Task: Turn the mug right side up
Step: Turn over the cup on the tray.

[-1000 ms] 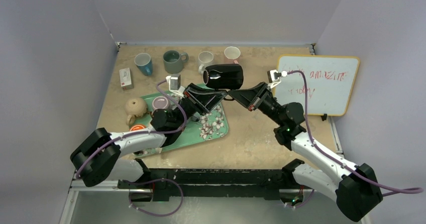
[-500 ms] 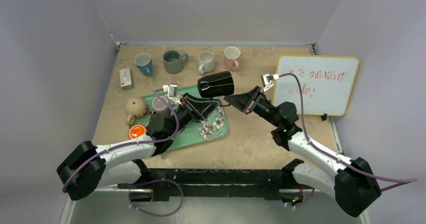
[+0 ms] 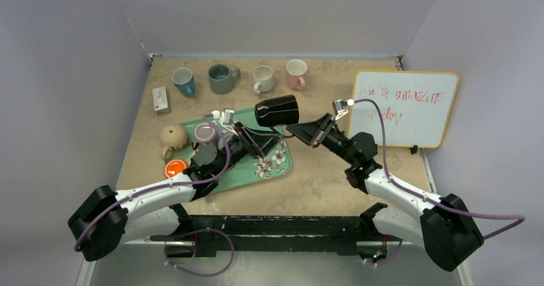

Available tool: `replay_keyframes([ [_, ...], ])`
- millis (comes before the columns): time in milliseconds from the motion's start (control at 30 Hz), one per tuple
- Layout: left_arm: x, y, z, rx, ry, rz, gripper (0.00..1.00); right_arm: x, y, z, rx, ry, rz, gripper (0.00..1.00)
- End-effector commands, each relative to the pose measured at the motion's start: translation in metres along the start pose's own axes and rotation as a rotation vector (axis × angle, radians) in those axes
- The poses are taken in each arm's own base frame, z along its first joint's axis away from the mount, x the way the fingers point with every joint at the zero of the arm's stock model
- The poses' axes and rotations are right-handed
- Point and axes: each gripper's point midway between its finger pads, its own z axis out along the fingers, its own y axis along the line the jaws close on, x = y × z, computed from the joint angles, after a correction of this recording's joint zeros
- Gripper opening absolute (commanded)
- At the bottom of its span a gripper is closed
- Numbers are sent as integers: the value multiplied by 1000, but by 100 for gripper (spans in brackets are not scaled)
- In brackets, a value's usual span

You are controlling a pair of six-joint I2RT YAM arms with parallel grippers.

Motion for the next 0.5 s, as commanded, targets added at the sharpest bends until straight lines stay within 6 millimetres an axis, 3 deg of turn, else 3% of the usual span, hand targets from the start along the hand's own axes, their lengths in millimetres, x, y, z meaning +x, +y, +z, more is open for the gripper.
replay_keyframes([
  [0, 4, 9, 2, -56, 42, 32, 63, -26, 52, -1, -187, -108, -39, 0],
  [33, 7, 12, 1, -70, 55, 30, 70, -27, 50, 0, -182, -113, -38, 0],
  [133, 15, 21, -1, -124, 105, 33, 79, -31, 46, 3, -169, -126, -30, 0],
  [467, 30, 37, -10, -214, 202, 47, 87, -54, 28, 5, -110, -200, -19, 0],
])
